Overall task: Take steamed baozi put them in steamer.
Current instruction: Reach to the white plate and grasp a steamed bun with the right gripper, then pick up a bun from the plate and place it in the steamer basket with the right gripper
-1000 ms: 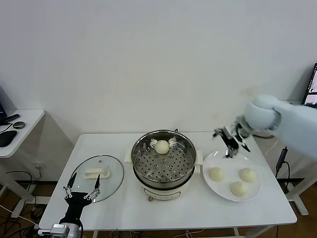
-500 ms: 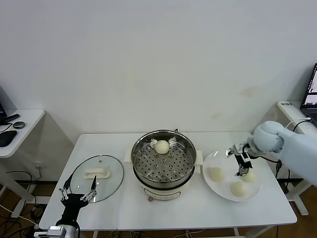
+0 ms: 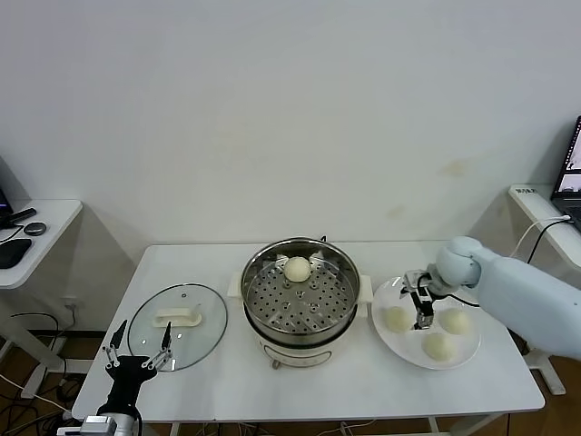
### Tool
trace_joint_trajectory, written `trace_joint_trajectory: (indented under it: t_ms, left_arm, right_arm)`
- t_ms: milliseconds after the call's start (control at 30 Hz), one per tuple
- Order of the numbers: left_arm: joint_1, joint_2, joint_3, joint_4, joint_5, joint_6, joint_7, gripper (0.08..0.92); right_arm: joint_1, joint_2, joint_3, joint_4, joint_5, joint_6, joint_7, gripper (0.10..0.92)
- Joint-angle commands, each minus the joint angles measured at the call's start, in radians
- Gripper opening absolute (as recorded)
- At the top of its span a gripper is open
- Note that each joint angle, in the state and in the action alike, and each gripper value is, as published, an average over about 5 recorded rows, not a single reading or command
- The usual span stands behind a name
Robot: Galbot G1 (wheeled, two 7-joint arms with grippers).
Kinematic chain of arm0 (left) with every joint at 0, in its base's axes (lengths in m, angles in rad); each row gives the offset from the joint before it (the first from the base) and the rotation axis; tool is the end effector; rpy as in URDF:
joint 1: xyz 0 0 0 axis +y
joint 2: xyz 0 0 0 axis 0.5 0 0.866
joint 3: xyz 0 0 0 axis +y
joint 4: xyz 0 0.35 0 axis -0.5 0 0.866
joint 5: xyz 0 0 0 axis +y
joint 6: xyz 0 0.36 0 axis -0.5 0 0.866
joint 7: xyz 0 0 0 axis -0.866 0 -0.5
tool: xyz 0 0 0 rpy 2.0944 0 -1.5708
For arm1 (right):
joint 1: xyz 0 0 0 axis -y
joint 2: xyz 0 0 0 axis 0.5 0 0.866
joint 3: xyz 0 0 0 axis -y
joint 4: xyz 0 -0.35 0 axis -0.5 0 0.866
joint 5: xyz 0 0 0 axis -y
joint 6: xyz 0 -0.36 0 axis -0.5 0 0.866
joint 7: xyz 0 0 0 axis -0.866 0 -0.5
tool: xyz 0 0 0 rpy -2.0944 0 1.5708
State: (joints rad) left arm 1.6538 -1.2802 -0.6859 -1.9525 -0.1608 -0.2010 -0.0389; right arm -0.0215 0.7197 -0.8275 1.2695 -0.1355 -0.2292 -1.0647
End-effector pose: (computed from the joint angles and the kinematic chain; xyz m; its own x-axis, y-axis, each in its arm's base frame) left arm 0.1618 0.1136 -0.3452 -0.9991 -0.0410 -0.0098 -0.0421 0.9842 0.1718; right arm 0.5121 -0.1224 -0.2229 -0.1736 -0.1004 0.9797 -0.9723 -0.1409 -0.1867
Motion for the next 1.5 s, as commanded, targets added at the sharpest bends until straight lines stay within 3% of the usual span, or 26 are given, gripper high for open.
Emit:
trace_joint_trajectory:
  t_ms: [33, 300, 667, 933, 1233, 1500]
  left_arm:
    - [-0.001, -0.001, -0.001, 0.001, 0.001, 0.0, -0.001, 0.823]
    - [-0.002, -0.001, -0.001, 0.004, 0.0, -0.001, -0.001, 0.823]
    - [-0.001, -0.001, -0.004, 0.0, -0.004, -0.002, -0.002, 0.823]
    - [-0.004, -0.002, -0.004, -0.005, -0.01, -0.002, -0.004, 0.823]
    - [-0.025, 0.01, 0.008, -0.001, -0.022, 0.0, -0.005, 0.823]
    - [-0.05, 0.024, 0.018, 0.014, -0.027, 0.0, -0.006, 0.823]
  right_arm:
    - [-0.05, 0.081, 0.041, -0.093, -0.03, 0.007, 0.005, 0.823]
    - [-0.06, 0.094, 0.053, -0.102, -0.041, -0.024, 0.001, 0.813]
    - [-0.042, 0.07, 0.047, -0.07, -0.01, -0.041, -0.027, 0.546]
    - [0.058, -0.018, 0.011, 0.018, 0.042, -0.048, -0.053, 0.455]
    - [0.488, -0.15, -0.229, 0.179, 0.289, -0.102, -0.081, 0.448]
    - [0.896, 0.01, -0.503, 0.251, 0.565, -0.21, -0.034, 0.455]
